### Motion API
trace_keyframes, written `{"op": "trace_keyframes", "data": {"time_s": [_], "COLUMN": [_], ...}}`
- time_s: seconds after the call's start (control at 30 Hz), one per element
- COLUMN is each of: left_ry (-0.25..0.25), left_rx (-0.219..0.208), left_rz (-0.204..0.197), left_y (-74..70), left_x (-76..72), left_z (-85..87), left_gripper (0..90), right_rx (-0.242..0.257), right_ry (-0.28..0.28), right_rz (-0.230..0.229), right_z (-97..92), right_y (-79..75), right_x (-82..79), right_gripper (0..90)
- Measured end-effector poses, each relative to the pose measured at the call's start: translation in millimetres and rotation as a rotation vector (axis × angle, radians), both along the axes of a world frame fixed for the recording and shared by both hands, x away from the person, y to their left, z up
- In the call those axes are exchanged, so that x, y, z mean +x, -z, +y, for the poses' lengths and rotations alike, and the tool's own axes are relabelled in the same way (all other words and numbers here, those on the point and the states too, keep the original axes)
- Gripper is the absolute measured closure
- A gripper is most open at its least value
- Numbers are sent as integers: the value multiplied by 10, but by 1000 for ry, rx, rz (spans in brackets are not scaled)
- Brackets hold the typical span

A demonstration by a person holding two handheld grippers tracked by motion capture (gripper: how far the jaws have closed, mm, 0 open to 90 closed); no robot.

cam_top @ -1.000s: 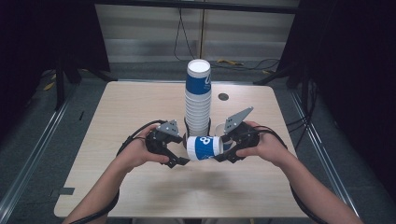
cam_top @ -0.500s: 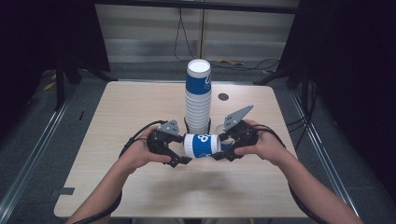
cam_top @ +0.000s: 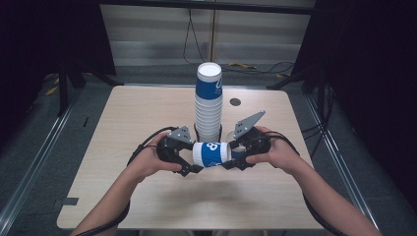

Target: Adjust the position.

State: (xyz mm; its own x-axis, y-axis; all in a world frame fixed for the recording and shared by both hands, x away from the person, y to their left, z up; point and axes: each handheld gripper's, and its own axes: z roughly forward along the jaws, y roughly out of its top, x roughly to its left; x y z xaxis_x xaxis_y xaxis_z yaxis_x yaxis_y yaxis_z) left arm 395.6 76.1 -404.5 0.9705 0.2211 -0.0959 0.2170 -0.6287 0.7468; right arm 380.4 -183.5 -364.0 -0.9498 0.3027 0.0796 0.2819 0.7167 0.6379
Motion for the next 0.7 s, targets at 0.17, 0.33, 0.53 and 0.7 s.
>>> {"op": "trace_keyframes", "data": {"time_s": [0.17,0.33,0.53,0.7], "left_ry": [3,-5,13,46], "left_rx": [-3,-4,-7,-17], "left_rz": [-9,-10,-28,-46], "left_y": [-10,1,-13,-31], "left_x": [1,3,5,-7], "left_z": [5,5,-16,-48], "left_gripper": [151,114,80,128], "right_rx": [11,7,11,5], "right_ry": [-3,-12,-21,-34], "right_rz": [-8,-11,-11,-9], "right_z": [-11,-3,25,39], "right_y": [4,9,4,9], "right_x": [5,-6,-11,-1], "right_gripper": [311,312,312,312]}}
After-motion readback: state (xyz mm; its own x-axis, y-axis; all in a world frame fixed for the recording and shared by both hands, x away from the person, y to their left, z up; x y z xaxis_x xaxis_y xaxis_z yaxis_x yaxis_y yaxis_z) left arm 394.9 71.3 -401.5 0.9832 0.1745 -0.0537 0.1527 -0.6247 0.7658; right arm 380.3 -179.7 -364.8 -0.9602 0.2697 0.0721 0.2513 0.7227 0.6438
